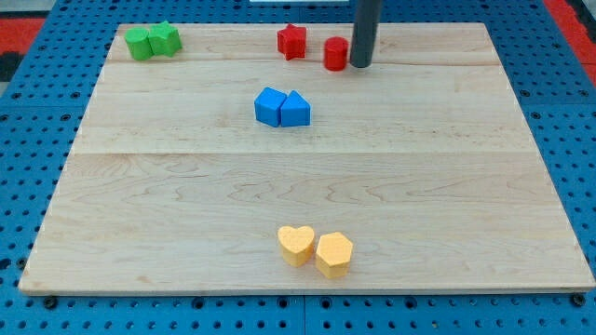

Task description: Put the red blocks together on top of blue blocks

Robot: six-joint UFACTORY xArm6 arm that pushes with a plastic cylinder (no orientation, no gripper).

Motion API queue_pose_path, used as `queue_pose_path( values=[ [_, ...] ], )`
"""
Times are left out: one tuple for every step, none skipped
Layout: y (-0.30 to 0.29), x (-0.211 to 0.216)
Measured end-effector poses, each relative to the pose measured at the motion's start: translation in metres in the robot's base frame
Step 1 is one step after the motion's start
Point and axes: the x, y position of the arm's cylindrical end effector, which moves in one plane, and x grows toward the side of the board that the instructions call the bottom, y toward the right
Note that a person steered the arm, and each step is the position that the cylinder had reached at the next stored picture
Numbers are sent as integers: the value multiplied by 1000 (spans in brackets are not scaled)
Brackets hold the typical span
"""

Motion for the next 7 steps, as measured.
queue_pose_path(
  values=[
    [12,30],
    [-26,-6],
    [-41,-33],
    [-34,2],
    [23,29],
    [70,45],
    [93,48]
  ],
)
